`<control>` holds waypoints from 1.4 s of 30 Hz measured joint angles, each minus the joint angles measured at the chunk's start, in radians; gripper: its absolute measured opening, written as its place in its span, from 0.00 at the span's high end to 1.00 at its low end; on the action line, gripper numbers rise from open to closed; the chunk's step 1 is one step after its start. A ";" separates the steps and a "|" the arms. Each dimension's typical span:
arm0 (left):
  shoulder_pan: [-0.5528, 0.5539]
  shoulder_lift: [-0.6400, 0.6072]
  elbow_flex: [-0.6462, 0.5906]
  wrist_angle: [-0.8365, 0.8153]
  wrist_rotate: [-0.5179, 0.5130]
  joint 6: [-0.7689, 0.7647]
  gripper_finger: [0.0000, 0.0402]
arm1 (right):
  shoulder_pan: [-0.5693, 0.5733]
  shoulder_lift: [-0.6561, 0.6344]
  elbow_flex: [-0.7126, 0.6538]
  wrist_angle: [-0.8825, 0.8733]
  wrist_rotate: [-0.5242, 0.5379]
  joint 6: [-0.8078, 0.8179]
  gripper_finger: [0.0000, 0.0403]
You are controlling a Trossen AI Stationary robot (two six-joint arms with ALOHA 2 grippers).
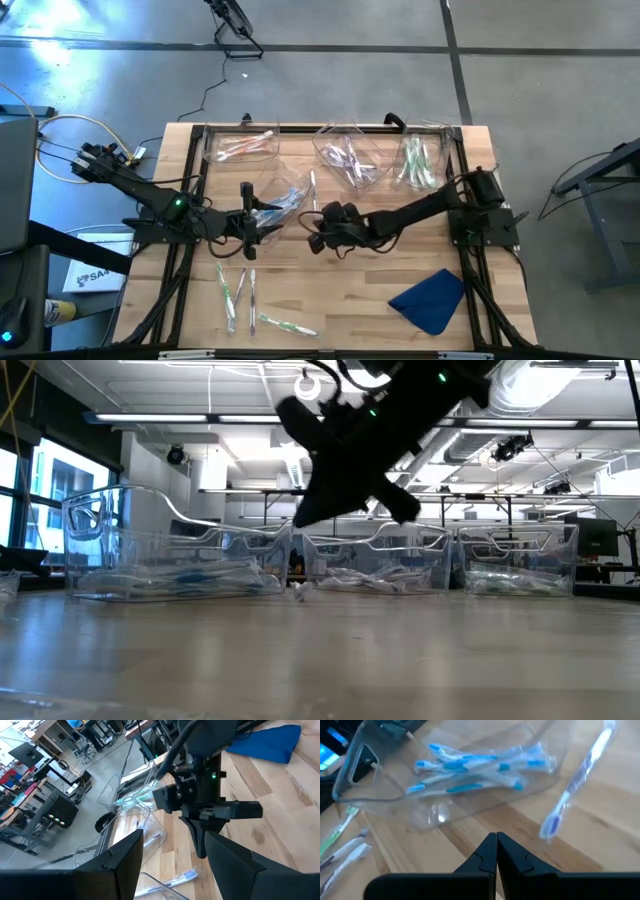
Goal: Pick & Place Toothbrushes
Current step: Put the purple toothbrush into the top center transparent bin
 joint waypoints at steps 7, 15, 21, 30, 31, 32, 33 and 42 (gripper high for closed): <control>0.000 0.000 0.000 0.000 -0.002 0.002 0.49 | -0.006 0.035 0.180 -0.327 0.102 0.015 1.00; 0.000 -0.018 0.001 0.005 0.032 -0.004 0.49 | -0.051 0.036 0.188 -0.371 0.071 0.060 1.00; 0.000 -0.019 0.001 0.003 0.032 0.002 0.49 | -0.100 0.036 0.188 -0.367 0.000 0.056 1.00; 0.000 -0.019 0.001 -0.001 0.033 -0.005 0.49 | -0.119 0.049 0.188 -0.354 -0.035 -0.005 0.91; 0.000 -0.019 0.001 0.000 0.033 -0.005 0.49 | -0.119 0.054 0.188 -0.354 -0.033 -0.006 0.89; 0.000 -0.019 0.001 0.000 0.033 -0.005 0.49 | -0.119 0.061 0.187 -0.356 -0.034 -0.005 0.86; 0.000 -0.019 0.000 0.000 0.033 -0.005 0.49 | -0.119 0.079 0.187 -0.339 -0.031 -0.001 0.83; 0.000 -0.013 0.000 -0.014 0.043 -0.012 0.49 | -0.121 0.145 0.188 -0.246 -0.025 0.009 0.71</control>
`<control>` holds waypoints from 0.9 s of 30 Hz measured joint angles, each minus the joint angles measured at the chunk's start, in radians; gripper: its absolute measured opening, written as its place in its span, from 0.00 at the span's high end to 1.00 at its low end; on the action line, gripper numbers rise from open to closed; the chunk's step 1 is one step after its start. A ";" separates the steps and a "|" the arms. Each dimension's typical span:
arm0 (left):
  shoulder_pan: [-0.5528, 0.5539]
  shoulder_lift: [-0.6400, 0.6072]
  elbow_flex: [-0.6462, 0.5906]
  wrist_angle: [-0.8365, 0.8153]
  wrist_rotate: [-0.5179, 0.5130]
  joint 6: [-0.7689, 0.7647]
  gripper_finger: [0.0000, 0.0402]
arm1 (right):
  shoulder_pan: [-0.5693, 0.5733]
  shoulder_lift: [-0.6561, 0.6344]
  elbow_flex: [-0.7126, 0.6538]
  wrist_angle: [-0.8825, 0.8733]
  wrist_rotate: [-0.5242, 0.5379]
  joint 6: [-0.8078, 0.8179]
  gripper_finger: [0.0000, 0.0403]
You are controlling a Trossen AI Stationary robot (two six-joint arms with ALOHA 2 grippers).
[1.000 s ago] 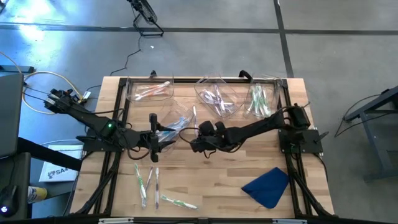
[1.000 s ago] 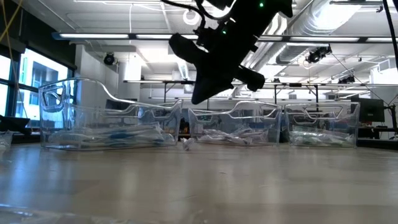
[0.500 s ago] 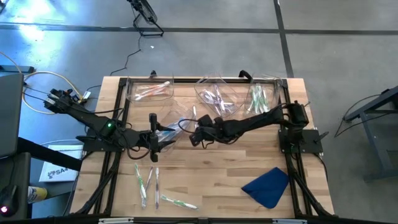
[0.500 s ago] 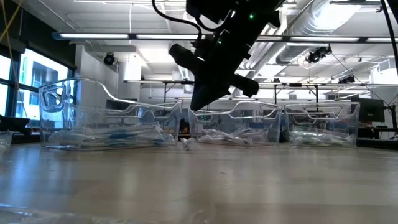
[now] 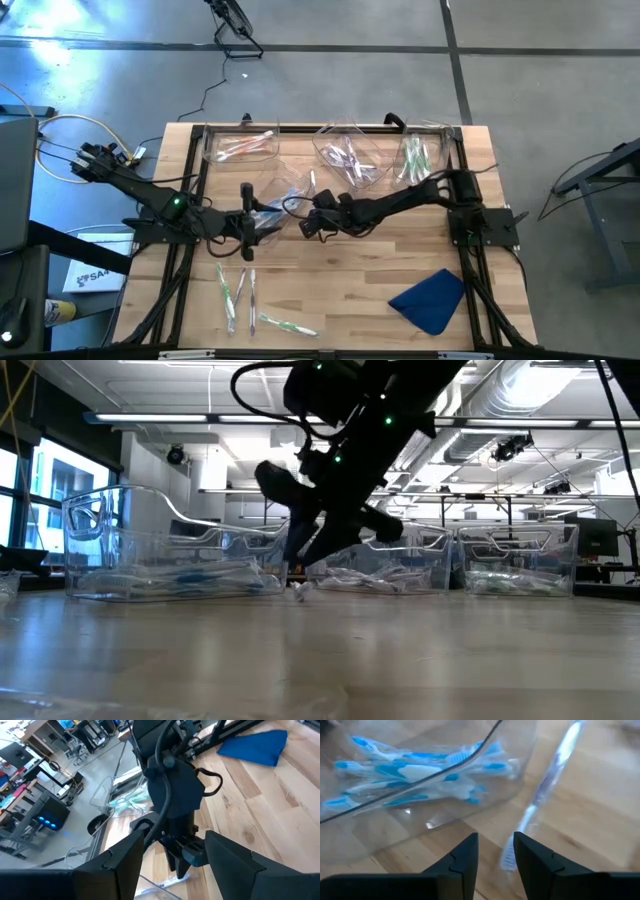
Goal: Pick & Place Toothbrushes
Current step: Put the purple toothbrush into the top center transparent bin
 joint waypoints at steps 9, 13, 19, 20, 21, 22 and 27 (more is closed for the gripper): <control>0.000 0.000 0.000 -0.008 0.006 -0.001 0.49 | -0.028 0.048 -0.001 0.002 -0.055 0.065 0.71; 0.000 0.000 0.000 -0.009 0.006 -0.001 0.49 | -0.025 0.062 0.001 0.002 -0.072 0.101 0.71; 0.000 0.000 0.000 -0.016 0.004 -0.001 0.49 | -0.026 0.068 0.000 -0.001 -0.088 0.099 0.72; 0.000 0.000 0.000 -0.016 0.004 -0.001 0.49 | -0.027 0.068 0.000 -0.001 -0.084 0.099 0.72; 0.000 0.000 0.000 -0.016 0.004 -0.001 0.49 | -0.029 0.068 0.000 -0.002 -0.082 0.098 0.73; 0.000 0.000 0.000 -0.016 0.004 -0.001 0.49 | -0.031 0.068 0.000 -0.002 -0.083 0.098 0.74; 0.000 0.000 0.000 -0.017 0.003 -0.001 0.49 | -0.037 0.068 0.000 -0.003 -0.084 0.076 0.80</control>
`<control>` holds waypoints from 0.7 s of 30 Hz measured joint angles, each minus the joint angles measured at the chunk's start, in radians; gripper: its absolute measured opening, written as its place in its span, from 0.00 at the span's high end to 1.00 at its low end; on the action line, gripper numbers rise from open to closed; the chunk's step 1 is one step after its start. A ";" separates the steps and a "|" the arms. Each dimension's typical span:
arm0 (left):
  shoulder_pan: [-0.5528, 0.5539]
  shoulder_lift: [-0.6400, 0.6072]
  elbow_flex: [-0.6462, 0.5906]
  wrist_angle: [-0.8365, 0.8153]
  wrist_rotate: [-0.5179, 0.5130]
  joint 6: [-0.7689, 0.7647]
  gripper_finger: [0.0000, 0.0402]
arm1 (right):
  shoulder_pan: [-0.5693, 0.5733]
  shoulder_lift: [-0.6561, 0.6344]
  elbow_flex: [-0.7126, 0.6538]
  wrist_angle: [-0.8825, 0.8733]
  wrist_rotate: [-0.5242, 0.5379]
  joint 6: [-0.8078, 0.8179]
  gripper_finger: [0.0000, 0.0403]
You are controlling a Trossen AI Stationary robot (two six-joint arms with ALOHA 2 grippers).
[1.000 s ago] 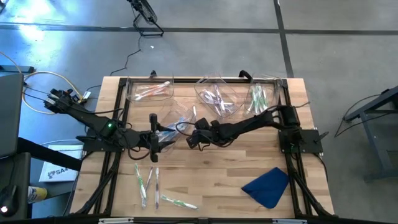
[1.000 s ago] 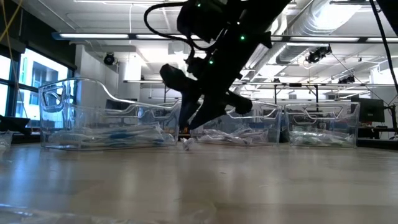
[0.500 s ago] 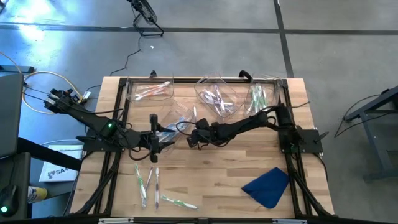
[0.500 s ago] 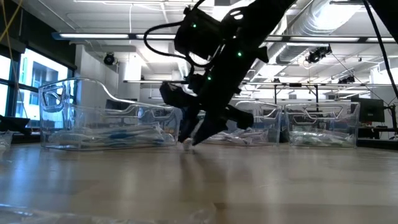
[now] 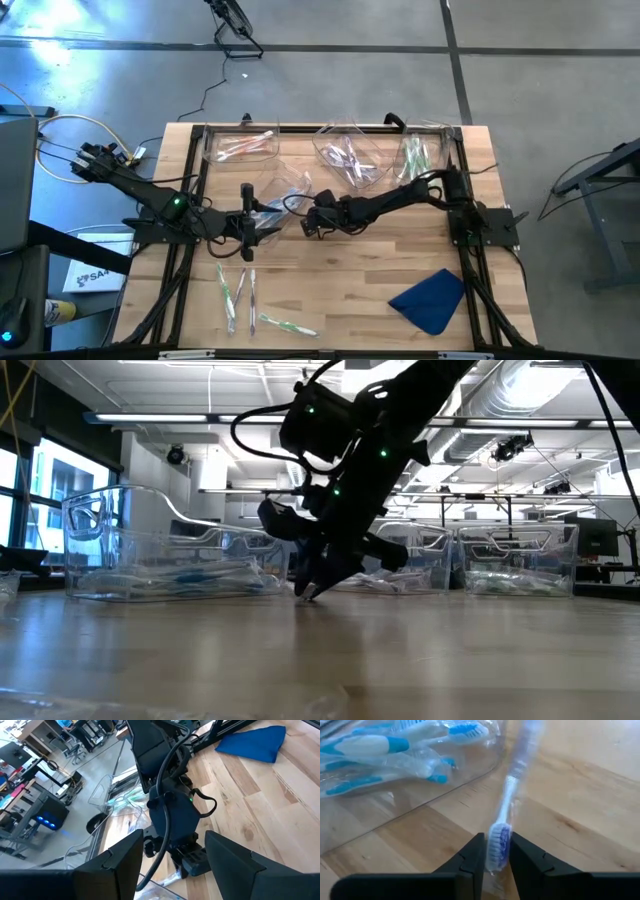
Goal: Pick & Place Toothbrushes
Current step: Put the purple toothbrush into the top center transparent bin
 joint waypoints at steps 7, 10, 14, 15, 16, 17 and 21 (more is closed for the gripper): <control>0.000 0.000 0.000 0.000 0.000 0.000 0.49 | 0.000 0.000 0.000 -0.006 0.003 -0.002 0.90; 0.000 0.000 0.000 0.000 0.000 -0.004 0.49 | 0.000 -0.002 0.001 -0.020 0.004 -0.010 0.93; 0.000 0.000 0.000 0.000 0.000 -0.018 0.49 | 0.000 -0.003 0.002 -0.038 -0.023 -0.027 0.93; 0.000 0.000 0.000 0.000 0.000 -0.018 0.49 | 0.000 -0.003 0.002 -0.046 -0.026 -0.025 0.93; 0.000 0.000 0.000 0.000 0.000 -0.018 0.49 | 0.001 -0.004 0.003 -0.053 -0.026 -0.023 0.93; 0.000 0.000 0.000 0.000 0.000 -0.018 0.49 | 0.003 -0.004 0.003 -0.061 -0.030 -0.023 0.94; 0.000 0.000 0.000 0.000 0.000 -0.018 0.49 | 0.016 -0.010 0.003 -0.078 -0.050 -0.023 0.94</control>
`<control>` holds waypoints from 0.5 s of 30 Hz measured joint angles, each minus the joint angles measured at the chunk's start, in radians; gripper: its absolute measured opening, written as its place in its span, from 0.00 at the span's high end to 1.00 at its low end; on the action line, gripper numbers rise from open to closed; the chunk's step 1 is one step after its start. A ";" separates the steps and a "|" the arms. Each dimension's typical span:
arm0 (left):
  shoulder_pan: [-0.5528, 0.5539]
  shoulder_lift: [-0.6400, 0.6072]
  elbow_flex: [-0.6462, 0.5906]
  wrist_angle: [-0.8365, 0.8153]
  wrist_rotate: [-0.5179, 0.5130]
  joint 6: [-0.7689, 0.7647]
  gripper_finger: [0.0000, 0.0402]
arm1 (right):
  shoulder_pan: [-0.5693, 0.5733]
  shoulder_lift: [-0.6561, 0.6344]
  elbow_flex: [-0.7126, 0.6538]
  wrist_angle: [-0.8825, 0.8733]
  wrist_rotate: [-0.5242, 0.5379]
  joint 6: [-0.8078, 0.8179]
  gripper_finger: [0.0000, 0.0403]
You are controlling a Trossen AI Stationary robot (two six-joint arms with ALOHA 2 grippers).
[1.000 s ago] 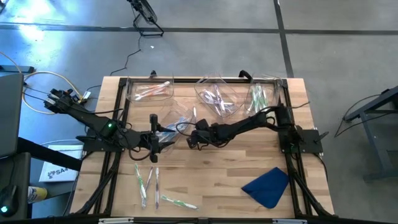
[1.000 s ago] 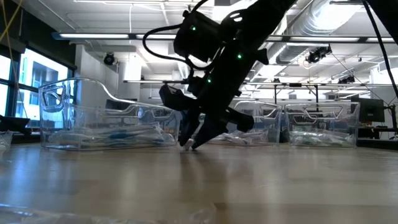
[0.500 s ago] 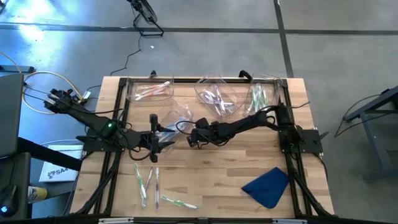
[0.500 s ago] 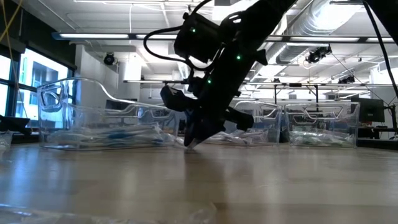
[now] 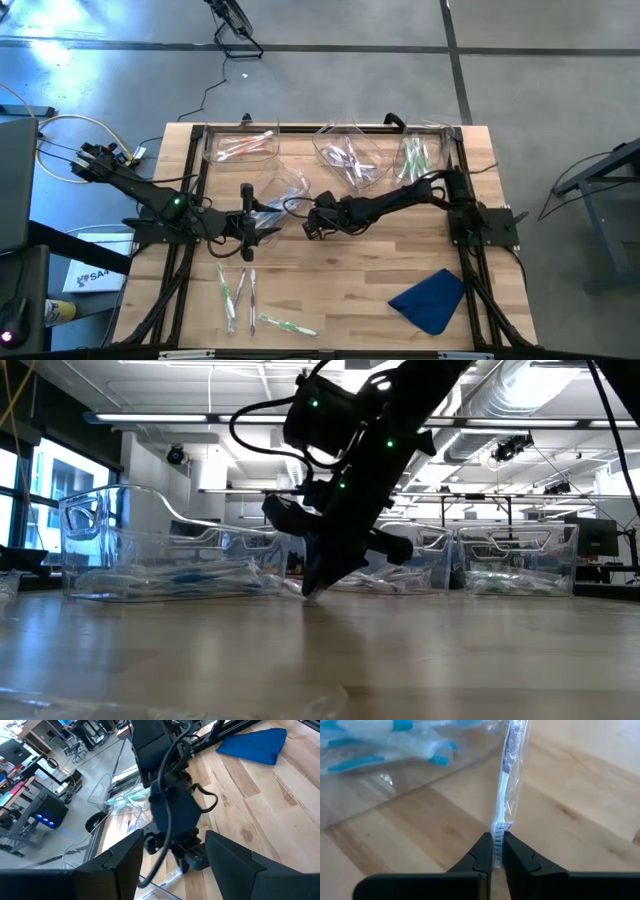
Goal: Pick & Place Toothbrushes
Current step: Put the purple toothbrush into the top center transparent bin
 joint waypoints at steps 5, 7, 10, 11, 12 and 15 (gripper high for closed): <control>0.000 0.000 0.000 -0.013 0.000 0.000 0.49 | 0.029 -0.016 -0.002 -0.035 -0.011 0.000 0.97; 0.000 0.000 0.000 -0.020 0.000 0.000 0.49 | 0.041 -0.028 -0.002 -0.053 -0.013 -0.001 0.99; 0.000 0.000 0.000 -0.019 0.000 0.000 0.49 | 0.058 -0.051 -0.005 -0.106 -0.036 -0.001 0.99; 0.000 0.000 0.000 -0.019 0.000 0.000 0.49 | 0.064 -0.060 -0.005 -0.128 -0.046 -0.001 1.00; 0.000 0.000 0.000 -0.019 0.000 0.000 0.49 | 0.071 -0.069 -0.005 -0.147 -0.049 -0.001 1.00; 0.000 0.000 0.000 -0.019 0.000 0.000 0.49 | 0.086 -0.097 -0.005 -0.203 -0.044 -0.001 1.00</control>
